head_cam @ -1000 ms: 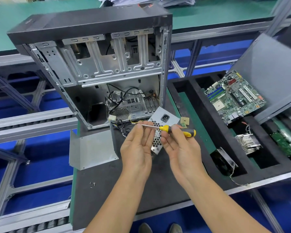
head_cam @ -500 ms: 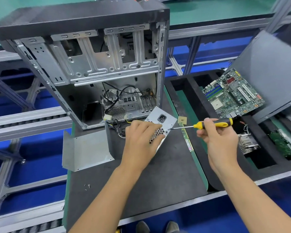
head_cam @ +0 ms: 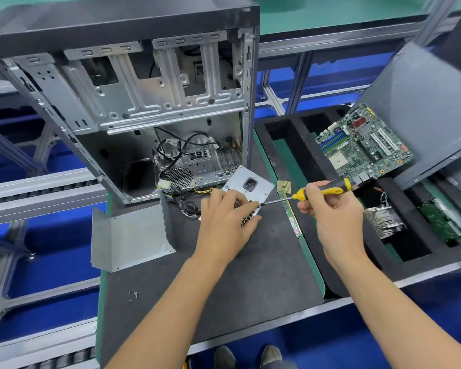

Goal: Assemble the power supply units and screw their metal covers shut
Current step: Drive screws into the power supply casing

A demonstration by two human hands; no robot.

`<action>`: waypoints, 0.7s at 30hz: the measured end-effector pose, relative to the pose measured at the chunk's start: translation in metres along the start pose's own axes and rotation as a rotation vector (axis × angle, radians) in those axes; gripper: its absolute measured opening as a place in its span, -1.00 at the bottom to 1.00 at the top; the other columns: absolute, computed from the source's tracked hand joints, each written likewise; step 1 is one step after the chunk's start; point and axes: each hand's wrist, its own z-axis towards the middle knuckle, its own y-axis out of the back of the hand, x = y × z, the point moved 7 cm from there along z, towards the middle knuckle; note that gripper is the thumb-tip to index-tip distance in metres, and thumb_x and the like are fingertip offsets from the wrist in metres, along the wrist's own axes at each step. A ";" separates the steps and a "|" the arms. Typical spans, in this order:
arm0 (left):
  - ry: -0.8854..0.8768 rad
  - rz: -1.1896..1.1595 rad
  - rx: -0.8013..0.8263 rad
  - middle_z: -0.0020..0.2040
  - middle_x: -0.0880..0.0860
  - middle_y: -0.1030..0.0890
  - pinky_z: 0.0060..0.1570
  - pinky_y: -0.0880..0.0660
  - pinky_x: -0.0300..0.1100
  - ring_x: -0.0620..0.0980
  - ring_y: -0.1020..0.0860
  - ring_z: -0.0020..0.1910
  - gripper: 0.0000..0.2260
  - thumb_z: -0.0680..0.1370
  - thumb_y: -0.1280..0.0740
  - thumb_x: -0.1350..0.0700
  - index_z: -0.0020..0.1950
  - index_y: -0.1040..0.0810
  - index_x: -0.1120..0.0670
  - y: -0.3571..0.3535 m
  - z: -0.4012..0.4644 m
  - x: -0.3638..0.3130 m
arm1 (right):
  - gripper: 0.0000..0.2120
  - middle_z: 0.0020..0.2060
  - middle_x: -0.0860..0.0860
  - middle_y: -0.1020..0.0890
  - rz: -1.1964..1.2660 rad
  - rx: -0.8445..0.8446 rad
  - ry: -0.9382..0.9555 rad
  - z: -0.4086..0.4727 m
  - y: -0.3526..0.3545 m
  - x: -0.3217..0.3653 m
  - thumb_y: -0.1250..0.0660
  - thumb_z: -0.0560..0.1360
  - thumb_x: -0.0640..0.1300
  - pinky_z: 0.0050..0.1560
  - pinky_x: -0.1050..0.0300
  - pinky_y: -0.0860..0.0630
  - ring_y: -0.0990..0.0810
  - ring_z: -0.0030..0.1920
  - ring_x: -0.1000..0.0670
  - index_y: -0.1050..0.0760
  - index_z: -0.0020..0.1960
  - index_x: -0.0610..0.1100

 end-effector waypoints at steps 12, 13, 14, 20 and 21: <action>0.025 0.015 -0.012 -0.11 -0.09 -0.59 -0.15 -0.21 -0.09 0.11 -0.45 -0.10 -0.82 0.38 -0.59 0.00 -0.04 -0.73 -0.10 -0.001 -0.001 0.003 | -0.91 -0.29 0.02 -0.70 -0.311 0.224 0.215 -0.002 -0.026 0.046 -0.43 0.43 0.00 -0.04 -0.13 -0.65 -0.71 -0.25 -0.02 -0.54 -0.10 0.07; 0.030 0.012 -0.010 -0.11 -0.09 -0.58 -0.15 -0.21 -0.09 0.10 -0.43 -0.10 -0.82 0.38 -0.59 0.00 -0.04 -0.73 -0.11 0.000 -0.001 0.003 | -0.90 -0.30 0.03 -0.69 -0.343 0.236 0.236 -0.002 -0.029 0.048 -0.43 0.42 0.02 -0.06 -0.13 -0.64 -0.71 -0.25 -0.02 -0.53 -0.10 0.08; 0.035 0.008 -0.007 -0.11 -0.09 -0.58 -0.14 -0.20 -0.10 0.08 -0.40 -0.09 -0.82 0.38 -0.59 0.00 -0.04 -0.73 -0.11 0.000 -0.001 0.003 | -0.89 -0.30 0.03 -0.68 -0.370 0.248 0.255 -0.003 -0.031 0.049 -0.43 0.43 0.03 -0.08 -0.12 -0.63 -0.70 -0.25 -0.03 -0.52 -0.09 0.09; 0.072 -0.008 0.018 -0.09 -0.07 -0.60 -0.13 -0.25 -0.08 0.14 -0.48 -0.10 -0.80 0.37 -0.59 0.01 -0.03 -0.73 -0.06 0.001 0.000 0.005 | -0.66 -0.34 0.04 -0.59 -0.518 0.365 0.428 -0.005 -0.049 0.068 -0.45 0.45 -0.03 -0.22 0.08 -0.54 -0.60 -0.33 -0.04 -0.38 0.12 0.21; 0.080 -0.009 0.021 -0.09 -0.07 -0.61 -0.13 -0.26 -0.07 0.15 -0.49 -0.10 -0.79 0.37 -0.59 0.01 -0.02 -0.73 -0.05 0.002 0.000 0.005 | -0.60 -0.36 0.02 -0.58 -0.569 0.406 0.452 -0.005 -0.053 0.072 -0.44 0.46 -0.04 -0.22 0.11 -0.52 -0.61 -0.34 -0.04 -0.34 0.17 0.24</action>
